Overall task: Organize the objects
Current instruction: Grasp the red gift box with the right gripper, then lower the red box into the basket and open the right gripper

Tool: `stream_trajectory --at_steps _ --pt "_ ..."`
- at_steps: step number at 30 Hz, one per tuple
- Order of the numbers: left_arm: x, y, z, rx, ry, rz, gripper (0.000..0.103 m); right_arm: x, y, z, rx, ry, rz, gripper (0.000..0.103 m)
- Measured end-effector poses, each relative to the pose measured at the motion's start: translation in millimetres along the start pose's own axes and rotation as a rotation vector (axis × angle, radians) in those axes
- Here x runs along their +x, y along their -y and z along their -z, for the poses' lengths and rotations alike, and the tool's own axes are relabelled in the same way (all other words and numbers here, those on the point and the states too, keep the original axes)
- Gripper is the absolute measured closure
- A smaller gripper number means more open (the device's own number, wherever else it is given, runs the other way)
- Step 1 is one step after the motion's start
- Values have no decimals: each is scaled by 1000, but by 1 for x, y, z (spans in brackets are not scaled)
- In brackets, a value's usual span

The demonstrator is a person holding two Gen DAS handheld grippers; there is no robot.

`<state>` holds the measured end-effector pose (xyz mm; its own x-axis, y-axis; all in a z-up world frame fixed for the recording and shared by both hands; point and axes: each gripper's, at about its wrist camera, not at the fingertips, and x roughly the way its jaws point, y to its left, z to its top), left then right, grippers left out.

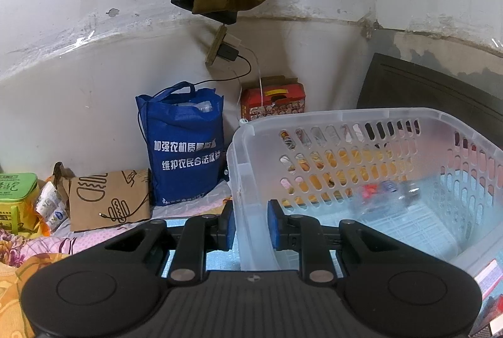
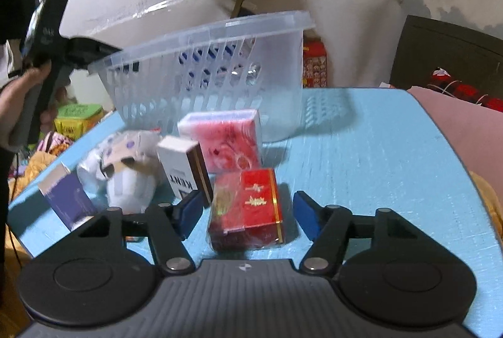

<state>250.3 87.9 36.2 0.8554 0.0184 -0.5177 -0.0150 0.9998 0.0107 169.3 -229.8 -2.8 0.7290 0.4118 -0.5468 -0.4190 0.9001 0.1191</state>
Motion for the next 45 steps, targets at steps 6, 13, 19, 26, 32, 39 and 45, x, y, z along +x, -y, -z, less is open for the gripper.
stream_trajectory --at_steps 6,13,19,26,32,39,45 --pt "-1 -1 1 -1 5 7 78 -3 -2 9 -1 16 8 45" --pt "0 -3 1 -10 9 23 78 -11 -4 14 -11 38 12 51" --pt "1 -4 0 -13 11 28 78 -25 4 11 25 70 20 51" --pt "1 -4 0 -16 12 35 78 -51 8 -6 26 116 8 51" --pt "0 -5 1 -17 13 41 78 -70 7 -38 27 167 -47 51" --pt "0 -5 1 -20 14 43 77 -64 -15 -107 -40 219 -87 51" --pt "0 -6 0 -22 14 44 77 -16 -38 -159 -67 187 -95 51"
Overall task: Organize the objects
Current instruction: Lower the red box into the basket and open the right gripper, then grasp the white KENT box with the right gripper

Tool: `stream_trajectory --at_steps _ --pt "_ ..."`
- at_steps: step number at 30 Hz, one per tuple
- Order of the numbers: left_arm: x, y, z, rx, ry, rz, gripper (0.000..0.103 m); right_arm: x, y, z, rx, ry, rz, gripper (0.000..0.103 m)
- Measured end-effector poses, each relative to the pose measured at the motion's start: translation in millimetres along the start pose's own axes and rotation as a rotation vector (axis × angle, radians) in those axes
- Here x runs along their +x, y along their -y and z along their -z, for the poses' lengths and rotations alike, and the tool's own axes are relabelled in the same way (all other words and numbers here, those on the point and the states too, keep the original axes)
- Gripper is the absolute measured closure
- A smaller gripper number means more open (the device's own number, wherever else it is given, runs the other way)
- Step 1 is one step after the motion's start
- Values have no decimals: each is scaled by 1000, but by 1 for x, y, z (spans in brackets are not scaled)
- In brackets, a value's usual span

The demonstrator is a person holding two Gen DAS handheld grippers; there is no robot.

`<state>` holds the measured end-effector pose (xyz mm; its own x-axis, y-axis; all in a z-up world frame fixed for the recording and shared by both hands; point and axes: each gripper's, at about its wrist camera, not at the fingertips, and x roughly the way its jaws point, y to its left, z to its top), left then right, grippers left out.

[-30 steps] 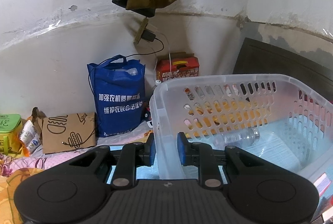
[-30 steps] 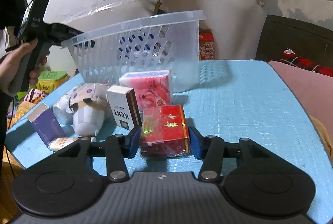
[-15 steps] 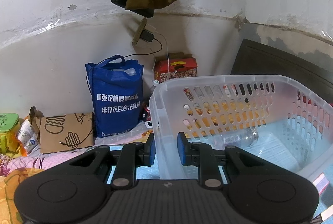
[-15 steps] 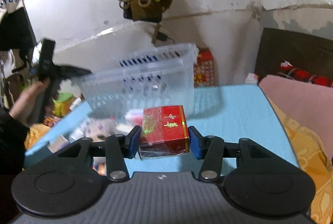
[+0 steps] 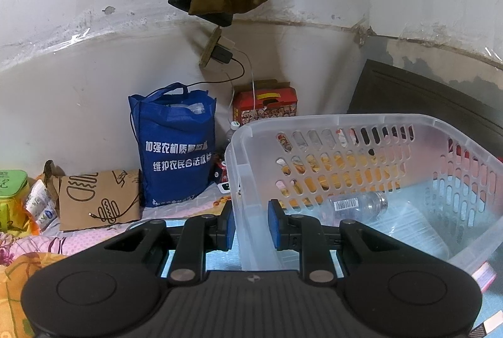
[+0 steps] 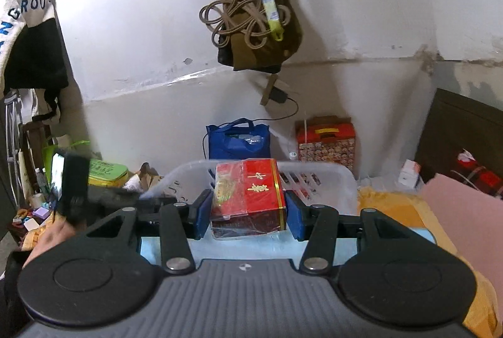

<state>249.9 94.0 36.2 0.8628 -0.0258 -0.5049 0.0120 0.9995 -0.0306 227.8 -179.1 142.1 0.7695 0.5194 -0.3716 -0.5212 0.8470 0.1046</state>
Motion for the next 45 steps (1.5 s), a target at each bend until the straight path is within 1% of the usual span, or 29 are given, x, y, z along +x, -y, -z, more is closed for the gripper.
stream_trajectory --at_steps 4,8,12,14,15,16,17,18,24,32,36,38,41,45 --pt "1 -1 -1 -1 0 3 77 38 -6 -17 -8 -23 -12 51" --pt "1 -2 -1 -1 2 6 77 69 -12 -18 -12 -69 -60 51" --pt "1 -2 0 -2 5 7 77 78 -17 -11 -22 -88 -79 51" --pt "1 -2 0 0 7 6 77 79 -19 -8 -38 -86 -72 50" --pt "1 -2 0 0 7 7 77 80 -19 -6 -43 -87 -70 47" --pt "1 -2 0 -2 7 8 77 81 -19 -6 -43 -90 -64 31" --pt "1 -2 1 -3 6 9 77 81 -18 -5 -37 -84 -56 20" --pt "1 -2 1 -3 6 9 77 79 -16 -3 -28 -73 -51 6" --pt "1 -1 0 1 5 3 76 59 -2 6 27 -35 -46 6" --pt "0 -1 0 2 5 2 76 48 12 13 39 -37 15 6" --pt "0 -1 0 2 5 2 76 27 20 20 72 -8 30 4" --pt "0 -1 0 2 6 4 76 11 25 26 105 19 33 0" --pt "0 -2 0 -3 6 12 75 -13 28 40 122 53 56 0" --pt "0 -2 -1 -3 6 12 75 -31 25 70 112 32 101 0"
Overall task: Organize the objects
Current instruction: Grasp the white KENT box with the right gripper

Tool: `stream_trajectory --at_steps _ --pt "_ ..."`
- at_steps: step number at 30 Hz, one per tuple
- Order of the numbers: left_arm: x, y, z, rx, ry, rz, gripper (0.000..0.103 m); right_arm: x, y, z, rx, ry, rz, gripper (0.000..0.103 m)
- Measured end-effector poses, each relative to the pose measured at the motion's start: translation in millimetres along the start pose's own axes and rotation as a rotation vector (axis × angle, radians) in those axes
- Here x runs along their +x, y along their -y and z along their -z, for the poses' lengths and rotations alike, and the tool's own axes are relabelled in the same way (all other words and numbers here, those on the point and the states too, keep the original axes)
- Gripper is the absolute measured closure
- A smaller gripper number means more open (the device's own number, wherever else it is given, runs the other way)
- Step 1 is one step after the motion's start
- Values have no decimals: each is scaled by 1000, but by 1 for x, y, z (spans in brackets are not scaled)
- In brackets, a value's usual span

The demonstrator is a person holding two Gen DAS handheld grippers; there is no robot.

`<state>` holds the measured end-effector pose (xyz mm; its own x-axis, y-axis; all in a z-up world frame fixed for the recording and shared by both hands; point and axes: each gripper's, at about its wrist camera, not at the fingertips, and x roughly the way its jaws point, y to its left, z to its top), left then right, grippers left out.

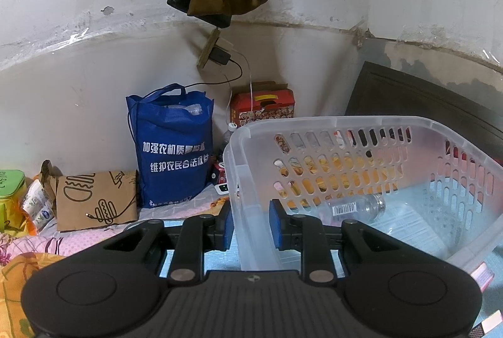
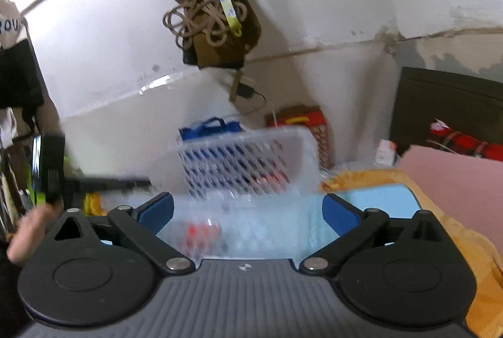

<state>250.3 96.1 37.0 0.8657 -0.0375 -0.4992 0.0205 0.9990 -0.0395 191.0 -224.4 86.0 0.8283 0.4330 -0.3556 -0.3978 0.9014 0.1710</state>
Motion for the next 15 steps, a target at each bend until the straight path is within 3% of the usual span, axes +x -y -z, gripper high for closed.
stream_trajectory --at_steps 5,8,12,15 --pt "-1 0 0 1 1 0 75 1 -10 53 -45 -107 22 0" --pt "-1 1 0 8 5 -6 75 1 -10 78 4 -127 -39 15" --pt "-1 2 0 5 8 -4 75 -3 -14 88 39 -88 -58 29" --pt "-1 0 1 2 11 1 75 -2 -20 87 16 -59 -38 29"
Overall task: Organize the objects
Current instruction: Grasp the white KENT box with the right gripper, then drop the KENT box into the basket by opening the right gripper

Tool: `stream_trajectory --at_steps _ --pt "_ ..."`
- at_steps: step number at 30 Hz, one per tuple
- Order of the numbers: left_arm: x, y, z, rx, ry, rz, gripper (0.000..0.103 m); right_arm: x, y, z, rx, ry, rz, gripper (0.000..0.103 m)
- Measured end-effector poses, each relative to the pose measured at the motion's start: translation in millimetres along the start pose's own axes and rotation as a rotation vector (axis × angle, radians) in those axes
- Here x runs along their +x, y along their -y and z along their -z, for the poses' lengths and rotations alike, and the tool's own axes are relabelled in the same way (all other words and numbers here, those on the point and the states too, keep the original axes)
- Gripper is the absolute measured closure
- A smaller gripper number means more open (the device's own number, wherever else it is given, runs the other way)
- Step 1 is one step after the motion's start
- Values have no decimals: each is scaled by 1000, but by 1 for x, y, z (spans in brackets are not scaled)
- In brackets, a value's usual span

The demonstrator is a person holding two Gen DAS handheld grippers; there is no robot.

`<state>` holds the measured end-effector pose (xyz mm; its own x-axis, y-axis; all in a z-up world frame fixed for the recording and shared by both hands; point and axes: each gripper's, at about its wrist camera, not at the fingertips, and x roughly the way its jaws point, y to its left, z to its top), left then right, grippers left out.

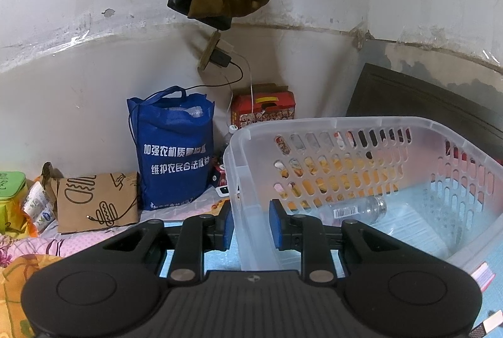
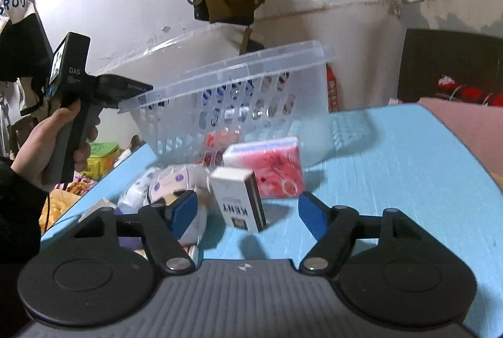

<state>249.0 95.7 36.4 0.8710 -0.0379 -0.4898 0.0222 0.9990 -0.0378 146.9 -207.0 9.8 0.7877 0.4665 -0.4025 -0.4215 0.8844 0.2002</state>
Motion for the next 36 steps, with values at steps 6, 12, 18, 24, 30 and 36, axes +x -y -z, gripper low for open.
stream_trajectory --at_steps 6,12,18,24,30,36 --pt "-2 -3 0 -2 21 -17 70 12 -12 -2 -58 11 38 30" --pt "-1 -4 0 -3 23 -15 66 20 -18 0 -91 -8 55 56" --pt "-2 -4 0 -3 23 -11 64 16 -19 1 -102 -2 64 62" --pt "-2 -3 0 -3 23 -11 64 2 -16 -4 -93 31 73 62" --pt "-2 -3 0 -6 22 -8 64 -24 -5 -18 -61 88 31 62" --pt "-2 -3 0 -6 22 -7 64 -45 0 -56 -53 139 1 62"
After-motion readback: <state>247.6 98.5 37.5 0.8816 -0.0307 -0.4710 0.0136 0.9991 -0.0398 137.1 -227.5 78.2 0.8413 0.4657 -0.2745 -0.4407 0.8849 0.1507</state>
